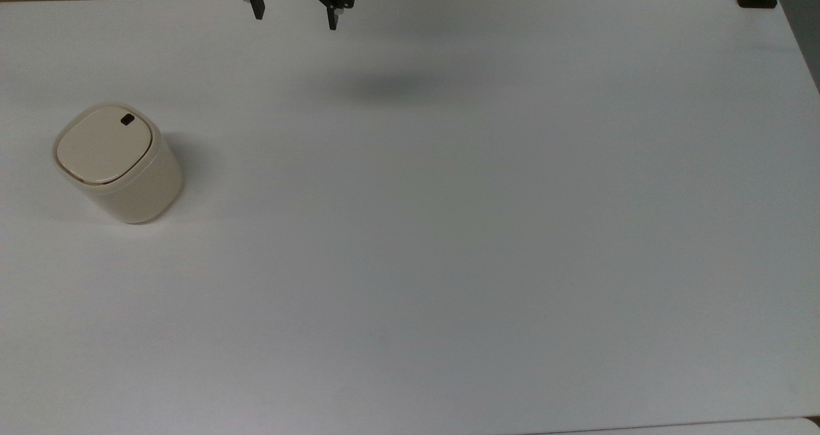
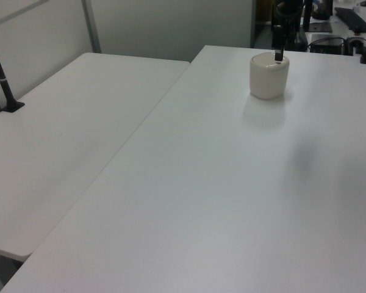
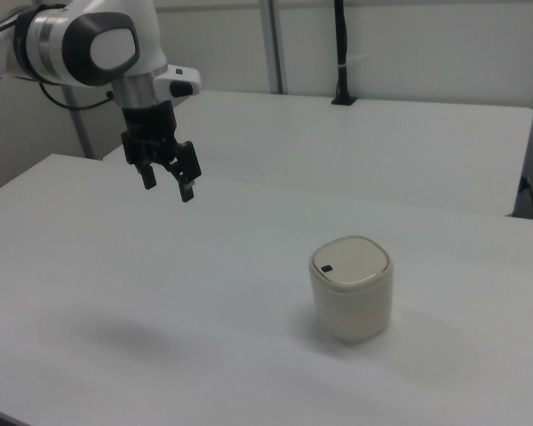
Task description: Open the trash bin
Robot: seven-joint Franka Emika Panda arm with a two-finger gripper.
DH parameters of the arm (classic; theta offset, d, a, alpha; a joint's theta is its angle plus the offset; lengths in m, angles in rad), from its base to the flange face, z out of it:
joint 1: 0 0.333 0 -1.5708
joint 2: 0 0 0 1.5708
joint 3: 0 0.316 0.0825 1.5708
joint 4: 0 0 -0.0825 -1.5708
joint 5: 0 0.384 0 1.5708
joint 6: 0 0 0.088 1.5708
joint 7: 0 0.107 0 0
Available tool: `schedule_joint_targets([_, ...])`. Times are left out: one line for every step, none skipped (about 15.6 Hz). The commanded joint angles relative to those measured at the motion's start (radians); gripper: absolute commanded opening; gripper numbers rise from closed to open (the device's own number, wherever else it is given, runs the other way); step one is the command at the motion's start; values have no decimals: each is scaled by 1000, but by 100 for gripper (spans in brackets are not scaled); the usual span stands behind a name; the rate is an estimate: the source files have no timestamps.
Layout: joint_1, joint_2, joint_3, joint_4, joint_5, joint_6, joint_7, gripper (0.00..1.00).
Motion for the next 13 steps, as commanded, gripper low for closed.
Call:
schedule_joint_targets([-3,16,-6,40,20,-44,-25,100])
schedule_joint_targets([-4,18,-6,45,20,-51,-24,100])
schedule_joint_targets([-6,18,-6,45,20,-56,-27,100])
schedule_joint_targets([-6,16,-6,45,20,-60,-35,100])
schedule_joint_targets([-6,18,-6,45,20,-62,-36,100])
schedule_joint_targets([-6,18,-6,45,20,-62,-36,100])
schedule_joint_targets([-6,16,-6,47,18,-62,-36,100])
schedule_joint_targets([-9,16,-9,48,17,-61,-36,100])
schedule_joint_targets([-15,16,-11,53,17,-57,-36,100])
schedule_joint_targets([-25,19,-12,61,18,-54,-35,100])
schedule_joint_targets([-29,26,-12,74,18,-51,-26,99])
schedule_joint_targets([-33,32,-14,87,17,-53,-24,80])
schedule_joint_targets([-54,36,-18,94,18,-50,-21,65])
